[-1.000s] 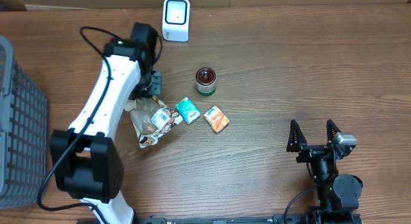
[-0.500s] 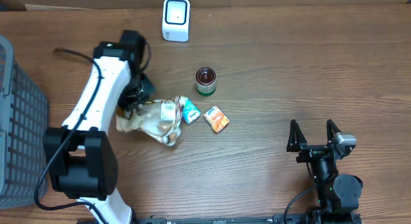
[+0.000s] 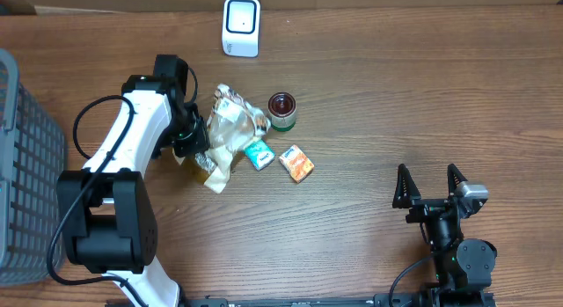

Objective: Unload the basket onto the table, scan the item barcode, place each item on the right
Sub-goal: 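Carry the Pantree bag to the scanner and lower it onto the table, then reach the left gripper into the basket and grasp the green toilet-paper pack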

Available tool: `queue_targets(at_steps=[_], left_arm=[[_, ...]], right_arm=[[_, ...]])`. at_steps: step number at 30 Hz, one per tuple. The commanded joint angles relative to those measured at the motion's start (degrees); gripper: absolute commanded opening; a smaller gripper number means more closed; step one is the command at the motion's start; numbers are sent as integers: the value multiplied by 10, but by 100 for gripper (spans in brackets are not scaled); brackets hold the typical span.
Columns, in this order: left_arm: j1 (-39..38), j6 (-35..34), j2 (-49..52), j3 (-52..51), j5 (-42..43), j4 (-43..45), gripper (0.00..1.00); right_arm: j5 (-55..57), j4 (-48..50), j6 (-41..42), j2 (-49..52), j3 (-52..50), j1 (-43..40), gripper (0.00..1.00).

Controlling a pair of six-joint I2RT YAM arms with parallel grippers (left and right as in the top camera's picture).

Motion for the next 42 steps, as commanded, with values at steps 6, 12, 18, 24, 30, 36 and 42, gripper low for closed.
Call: queue_targets(at_steps=[6,12,18,24,30,36,42], left_arm=[[23,-61,3,-3,-62,12,23],[33,33,-2,1,-126,13,40],[55,152,-9,28,-126,26,100],[64,306,-23,110,-193,-24,100],[65,665,-63,283,-263,-60,100],[82,915,-103,404,-374,-47,100],[179,856,-121,438,-424,-93,100]], right_arm=[[-1,3,0,-5,-6,-2,100],[-1,3,0,-5,-6,-2,100],[-1,3,0,-5,-6,-2,100],[-1,3,0,-5,-6,-2,100],[-1,3,0,-5,-6,-2,100],[-1,3,0,-5,-6,-2,100],[-1,3,0,-5,-6,-2,100]])
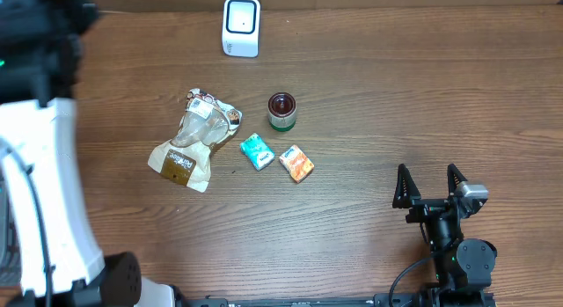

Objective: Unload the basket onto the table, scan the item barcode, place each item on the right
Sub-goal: 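Reach the left gripper into the basket and grasp the green toilet-paper pack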

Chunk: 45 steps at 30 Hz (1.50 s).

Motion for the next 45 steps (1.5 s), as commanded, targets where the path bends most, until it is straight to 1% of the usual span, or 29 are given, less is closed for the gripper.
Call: queue_targets(at_steps=[1,2,3,6,9,11,13,17,21,23,25,28,29,31,33,38,45], left_arm=[[87,-9,-2,5,-54,-49,100],[115,-29,1,2,-52,-63,100],[140,-29,3,-4,-45,-67,99],[213,-12,13,-24,-21,-66,97],[276,-11,26,-48,25,-66,95],[307,6,32,-74,53,-53,93],[332,39,33,-120,65,-21,91],[358,79,33,-201,70,45,92],[379,155,33,-288,120,142,92],[389,198,36,-320,153,188,94],[398,242,45,-345,186,229,95],[412,273,78,-352,198,261,94],[418,290,96,-352,197,266,91],[425,297,120,-352,197,278,87],[429,297,141,-352,196,294,86],[429,298,182,-352,179,338,86],[429,309,231,-352,175,391,86]], right_arm=[[-1,3,0,-5,-6,-2,100],[-1,3,0,-5,-6,-2,100],[-1,3,0,-5,-6,-2,100],[-1,3,0,-5,-6,-2,100],[-1,3,0,-5,-6,-2,100],[-1,3,0,-5,-6,-2,100],[-1,3,0,-5,-6,-2,100],[-1,3,0,-5,-6,-2,100],[-1,3,0,-5,-6,-2,100],[-1,3,0,-5,-6,-2,100],[-1,3,0,-5,-6,-2,100],[-1,3,0,-5,-6,-2,100],[-1,3,0,-5,-6,-2,100],[-1,3,0,-5,-6,-2,100],[-1,3,0,-5,-6,-2,100],[-1,3,0,-5,-6,-2,100],[-1,3,0,-5,-6,-2,100]])
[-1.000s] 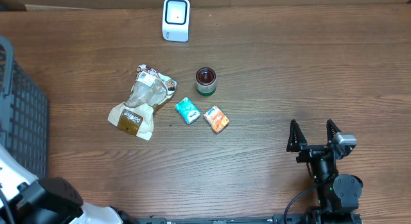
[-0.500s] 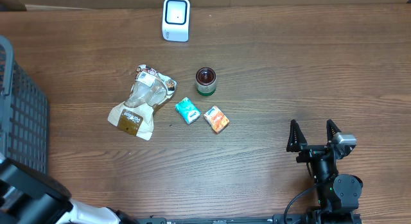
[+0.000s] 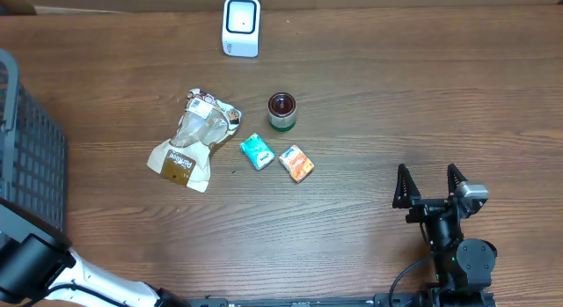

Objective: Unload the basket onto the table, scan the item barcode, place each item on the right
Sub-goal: 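Reach the left gripper into the basket and grasp the green toilet-paper pack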

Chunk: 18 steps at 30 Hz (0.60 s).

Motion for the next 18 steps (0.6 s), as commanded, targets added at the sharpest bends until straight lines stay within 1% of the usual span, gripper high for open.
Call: queue_targets(at_steps=[1,5,12,17,18], left_arm=[[1,16,34,-4,-11,21,85],[2,18,49,-4,-19,41,85],[8,9,54,-4,-18,47,82],[11,-6,76,-7,-16,35,81],[11,-6,82,-8,-16,29,78]], right_arm=[[-1,3,0,-5,-6,-2,100],[-1,3,0,-5,-6,-2,100],[-1,3,0,-5,-6,-2,100],[-1,3,0,-5,-6,-2,100],[-1,3,0,-5,-6,-2,100]])
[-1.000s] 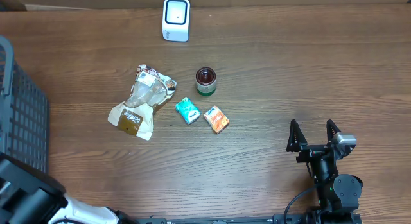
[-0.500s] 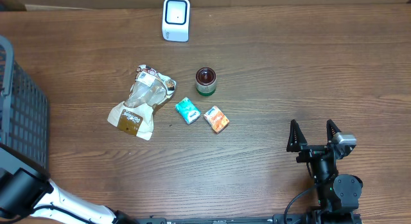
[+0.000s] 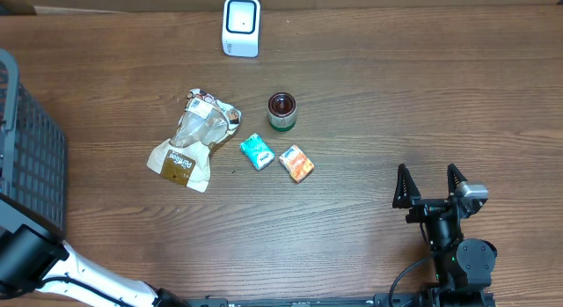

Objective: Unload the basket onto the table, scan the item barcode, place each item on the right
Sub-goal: 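Reach the left gripper into the basket and grasp the green toilet-paper pack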

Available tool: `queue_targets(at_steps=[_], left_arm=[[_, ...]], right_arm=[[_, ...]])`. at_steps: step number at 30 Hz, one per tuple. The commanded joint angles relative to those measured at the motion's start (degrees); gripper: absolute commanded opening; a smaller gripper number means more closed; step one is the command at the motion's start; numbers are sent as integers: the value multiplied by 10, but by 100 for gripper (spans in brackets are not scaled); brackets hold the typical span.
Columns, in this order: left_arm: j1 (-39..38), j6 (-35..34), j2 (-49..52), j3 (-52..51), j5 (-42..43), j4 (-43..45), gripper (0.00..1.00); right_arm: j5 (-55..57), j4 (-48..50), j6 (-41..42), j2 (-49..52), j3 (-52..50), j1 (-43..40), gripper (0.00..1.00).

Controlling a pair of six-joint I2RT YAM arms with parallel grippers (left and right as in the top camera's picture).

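Note:
The white barcode scanner [image 3: 240,25] stands at the table's far edge. A crumpled clear-and-brown snack bag [image 3: 193,140] lies flat left of centre, free of any gripper. Near it are a small green can [image 3: 281,111], a teal box [image 3: 257,151] and an orange box [image 3: 296,163]. My right gripper [image 3: 429,185] rests open and empty at the lower right, far from the items. Of my left arm [image 3: 35,263] only a black and white link shows at the bottom left corner; its gripper is out of view.
A dark wire basket [image 3: 26,157] stands along the left edge. The wooden table [image 3: 396,87] is bare to the right of the items and between them and the right gripper.
The visible part of my left arm sits slightly lower in the bottom left corner. The bag, can, boxes, scanner and right gripper are where they were.
First my left gripper was at the left side of the bunched-up bag, close to the can. Then the bag lay flat, further left and free, with the arm raised at the left edge. After that the arm was drawn back to the bottom left corner.

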Motion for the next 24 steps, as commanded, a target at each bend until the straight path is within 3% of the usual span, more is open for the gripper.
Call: queue_targets(at_steps=[1,10,17,24], left_arm=[[6,-12,40,-8,-4,-18,75],[6,-17,49,-5,-4,-40,45],[4,-47,9,-2,-2,-48,42],[-4,-80,-102,-2,0,-35,43]], right_arm=[[-1,3,0,-5,-6,-2,100],[-1,3,0,-5,-6,-2,100],[-1,3,0,-5,-6,-2,100],[-1,3,0,-5,-6,-2,100]])
